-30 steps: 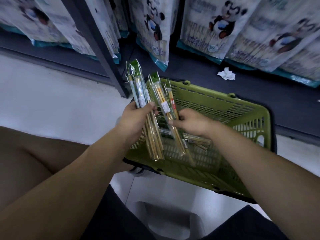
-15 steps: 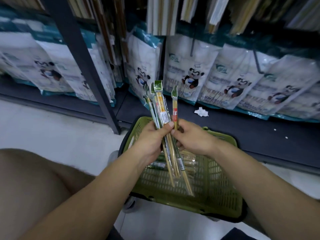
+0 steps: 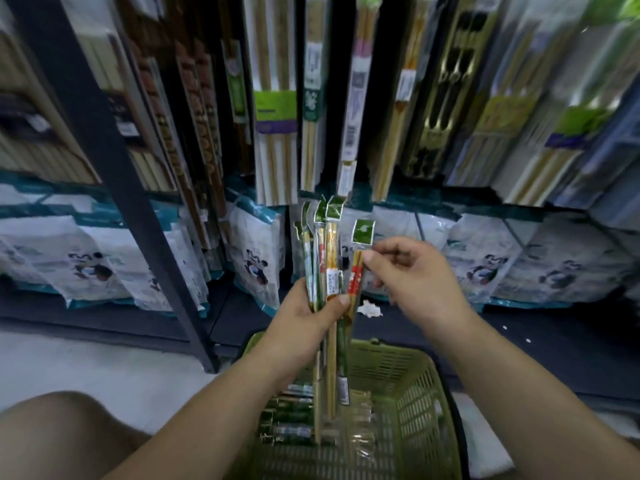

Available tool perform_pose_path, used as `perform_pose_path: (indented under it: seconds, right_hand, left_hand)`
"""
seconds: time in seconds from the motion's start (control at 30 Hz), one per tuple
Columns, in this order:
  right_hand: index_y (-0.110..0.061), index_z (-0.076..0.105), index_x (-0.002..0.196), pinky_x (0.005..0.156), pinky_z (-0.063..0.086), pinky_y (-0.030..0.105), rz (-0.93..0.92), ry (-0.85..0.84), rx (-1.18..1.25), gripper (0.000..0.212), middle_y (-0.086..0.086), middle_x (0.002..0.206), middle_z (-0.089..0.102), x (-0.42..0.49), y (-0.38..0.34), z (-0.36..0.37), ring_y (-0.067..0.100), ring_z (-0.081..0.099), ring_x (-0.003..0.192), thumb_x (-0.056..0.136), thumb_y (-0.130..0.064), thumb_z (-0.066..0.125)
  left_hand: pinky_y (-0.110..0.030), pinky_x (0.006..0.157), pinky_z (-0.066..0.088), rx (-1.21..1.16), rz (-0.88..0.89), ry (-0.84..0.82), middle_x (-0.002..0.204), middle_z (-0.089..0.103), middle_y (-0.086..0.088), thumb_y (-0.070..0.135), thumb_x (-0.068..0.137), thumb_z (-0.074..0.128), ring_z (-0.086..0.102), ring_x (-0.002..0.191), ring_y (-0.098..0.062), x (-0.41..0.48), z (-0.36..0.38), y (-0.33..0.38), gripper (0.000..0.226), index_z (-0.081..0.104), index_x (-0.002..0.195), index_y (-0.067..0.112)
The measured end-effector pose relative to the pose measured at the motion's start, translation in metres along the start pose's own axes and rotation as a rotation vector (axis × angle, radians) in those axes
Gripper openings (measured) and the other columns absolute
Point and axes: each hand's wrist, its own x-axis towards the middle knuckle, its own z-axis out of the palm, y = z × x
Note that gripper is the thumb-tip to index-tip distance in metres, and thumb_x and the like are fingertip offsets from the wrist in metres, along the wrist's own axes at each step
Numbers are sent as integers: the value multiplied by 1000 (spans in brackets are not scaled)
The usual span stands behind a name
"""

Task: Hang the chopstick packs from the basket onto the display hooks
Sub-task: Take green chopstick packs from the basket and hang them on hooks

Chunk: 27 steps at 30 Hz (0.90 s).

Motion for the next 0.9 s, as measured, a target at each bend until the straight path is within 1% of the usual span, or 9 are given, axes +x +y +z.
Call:
perform_pose_path:
  seconds: [0.07, 0.2, 0.3, 0.4, 0.5, 0.6, 0.63, 0.8, 0.9]
  right_hand:
    - [-23, 70, 84, 50, 43, 9, -88, 46, 23, 11, -13, 62, 65, 7, -24, -7, 0, 60, 56, 94, -22, 71]
    - [-23, 71, 76, 51, 40, 14, -220, 147, 62, 18, -10, 59, 58, 19, -65, -21, 2, 49, 52, 94, -23, 72]
    - [-28, 76, 79, 53, 43, 13, -249, 186, 157, 13, -9, 60, 61, 30, -90, -32, 2, 54, 56, 92, -26, 74]
    - [-29, 78, 78, 54, 45, 13, -267, 202, 253, 12, -8, 61, 63, 41, -111, -40, 3, 57, 58, 90, -26, 76]
    - [-33, 78, 79, 54, 45, 15, -293, 249, 234, 15, -9, 63, 64, 57, -130, -47, 4, 57, 59, 92, -27, 73]
    - [-34, 77, 78, 52, 44, 17, -295, 297, 221, 22, -9, 62, 61, 77, -150, -54, 6, 55, 59, 97, -27, 68]
    - [-35, 77, 77, 51, 44, 17, -306, 308, 209, 24, -9, 61, 60, 82, -156, -56, 5, 54, 58, 97, -27, 67]
    - [-32, 74, 73, 46, 43, 16, -375, 340, 137, 27, -8, 57, 55, 105, -175, -53, 6, 50, 53, 98, -28, 66]
    - [-25, 72, 70, 47, 43, 17, -367, 366, 135, 29, -8, 57, 54, 115, -178, -51, 6, 50, 53, 99, -27, 65]
  left_hand:
    - [-18, 86, 54, 30, 57, -27, 114, 74, 21, 29, 97, 70, 69, 106, 2, 3, 5, 22, 30, 59, 124, 39]
    - [-26, 92, 55, 48, 189, -66, 114, 75, 20, 27, 97, 69, 69, 108, -2, 14, 17, 70, 33, 58, 127, 36]
    - [-26, 89, 59, 59, 273, -128, 114, 76, 14, 23, 100, 65, 71, 106, -6, 27, 25, 102, 29, 59, 126, 36]
    - [-16, 76, 57, 40, 313, -81, 103, 78, 13, 22, 100, 65, 73, 96, -5, 43, 28, 124, 23, 61, 121, 28]
    - [-22, 72, 59, 8, 306, -25, 87, 77, 5, 21, 100, 64, 74, 85, -12, 58, 24, 134, 11, 61, 111, 24]
    - [-38, 72, 63, -60, 259, -11, 81, 72, -2, 23, 99, 66, 73, 75, -20, 66, 18, 135, 15, 59, 112, 20]
    - [-39, 71, 63, -71, 253, -13, 81, 71, -3, 24, 99, 66, 72, 74, -21, 68, 17, 134, 18, 58, 113, 18]
    - [-25, 64, 58, -73, 240, -37, 81, 73, -4, 26, 99, 64, 73, 72, -18, 69, 22, 136, 18, 57, 115, 21]
    - [-25, 65, 58, -78, 230, -58, 80, 73, -5, 26, 100, 63, 72, 72, -19, 66, 23, 138, 16, 56, 115, 23]
